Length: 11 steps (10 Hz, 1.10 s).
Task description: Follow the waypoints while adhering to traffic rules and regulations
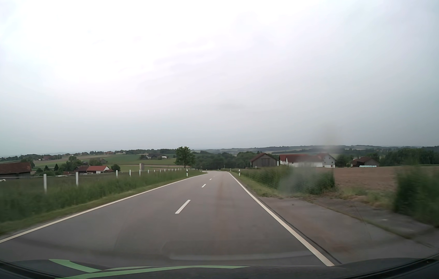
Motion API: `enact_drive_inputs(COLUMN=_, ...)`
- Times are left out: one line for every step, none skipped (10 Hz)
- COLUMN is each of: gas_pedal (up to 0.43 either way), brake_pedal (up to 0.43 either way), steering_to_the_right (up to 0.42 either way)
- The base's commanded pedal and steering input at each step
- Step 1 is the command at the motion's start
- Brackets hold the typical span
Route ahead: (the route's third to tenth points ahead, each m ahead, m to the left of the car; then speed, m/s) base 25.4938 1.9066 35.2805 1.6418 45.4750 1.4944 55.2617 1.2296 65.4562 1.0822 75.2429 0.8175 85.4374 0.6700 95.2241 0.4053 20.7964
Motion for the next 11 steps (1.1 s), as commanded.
enact_drive_inputs(gas_pedal=0.000, brake_pedal=0.000, steering_to_the_right=0.006)
enact_drive_inputs(gas_pedal=0.000, brake_pedal=0.000, steering_to_the_right=0.005)
enact_drive_inputs(gas_pedal=0.000, brake_pedal=0.000, steering_to_the_right=0.004)
enact_drive_inputs(gas_pedal=0.000, brake_pedal=0.000, steering_to_the_right=0.004)
enact_drive_inputs(gas_pedal=0.000, brake_pedal=0.000, steering_to_the_right=0.004)
enact_drive_inputs(gas_pedal=0.000, brake_pedal=0.000, steering_to_the_right=0.004)
enact_drive_inputs(gas_pedal=0.000, brake_pedal=0.000, steering_to_the_right=0.004)
enact_drive_inputs(gas_pedal=0.008, brake_pedal=0.000, steering_to_the_right=0.004)
enact_drive_inputs(gas_pedal=0.020, brake_pedal=0.000, steering_to_the_right=0.004)
enact_drive_inputs(gas_pedal=0.020, brake_pedal=0.000, steering_to_the_right=0.004)
enact_drive_inputs(gas_pedal=0.028, brake_pedal=0.000, steering_to_the_right=0.004)
